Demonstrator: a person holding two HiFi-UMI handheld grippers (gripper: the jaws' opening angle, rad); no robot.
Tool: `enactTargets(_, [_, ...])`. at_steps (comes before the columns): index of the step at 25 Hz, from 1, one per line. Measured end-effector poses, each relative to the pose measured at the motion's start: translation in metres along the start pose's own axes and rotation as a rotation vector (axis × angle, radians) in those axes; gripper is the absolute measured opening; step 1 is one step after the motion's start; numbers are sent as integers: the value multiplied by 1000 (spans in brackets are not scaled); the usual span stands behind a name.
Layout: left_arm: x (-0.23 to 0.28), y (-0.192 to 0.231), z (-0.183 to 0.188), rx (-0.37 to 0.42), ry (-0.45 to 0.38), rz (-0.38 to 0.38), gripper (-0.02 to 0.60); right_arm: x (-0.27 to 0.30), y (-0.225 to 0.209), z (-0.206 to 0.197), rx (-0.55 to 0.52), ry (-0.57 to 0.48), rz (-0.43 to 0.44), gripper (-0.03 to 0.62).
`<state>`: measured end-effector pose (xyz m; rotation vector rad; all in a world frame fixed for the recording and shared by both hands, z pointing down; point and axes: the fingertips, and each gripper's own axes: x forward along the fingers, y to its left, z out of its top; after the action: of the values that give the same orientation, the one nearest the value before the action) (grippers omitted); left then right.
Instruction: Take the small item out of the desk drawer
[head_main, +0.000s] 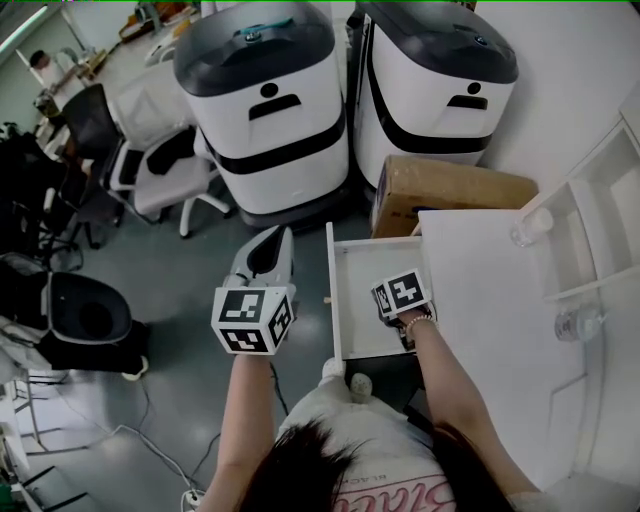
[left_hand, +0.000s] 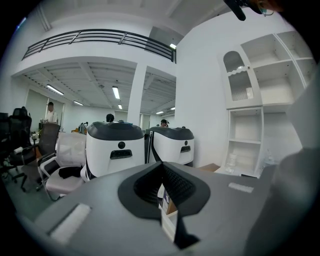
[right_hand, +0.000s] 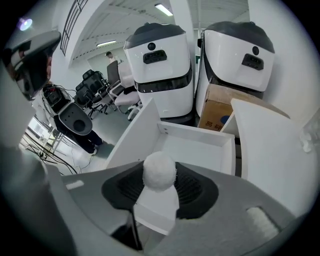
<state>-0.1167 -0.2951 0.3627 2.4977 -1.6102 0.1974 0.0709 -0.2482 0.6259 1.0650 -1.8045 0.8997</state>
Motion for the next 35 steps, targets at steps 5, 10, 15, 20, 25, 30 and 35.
enactTargets(5, [-6, -4, 10, 14, -21, -7, 15, -19, 1, 7, -4, -45, -7, 166])
enactTargets(10, [-9, -4, 19, 4, -50, -1, 15, -36, 0, 14, -18, -84, -16, 167])
enactTargets(15, [-13, -9, 32, 12, -79, -7, 15, -59, -1, 28, -45, -135, -31, 167])
enactTargets(20, [-15, -15, 37, 31, -94, -20, 15, -83, -2, 34, -58, -199, -38, 167])
enactTargets(25, [-18, -15, 46, 35, -121, -18, 15, -106, 1, 43, -78, -253, -38, 167])
enactTargets(30, [-20, -20, 57, 43, -148, -24, 15, -131, 7, 53, -112, -320, -34, 167])
enactTargets(35, [-24, -23, 71, 73, -174, -21, 15, -164, 15, 69, -146, -409, -44, 167])
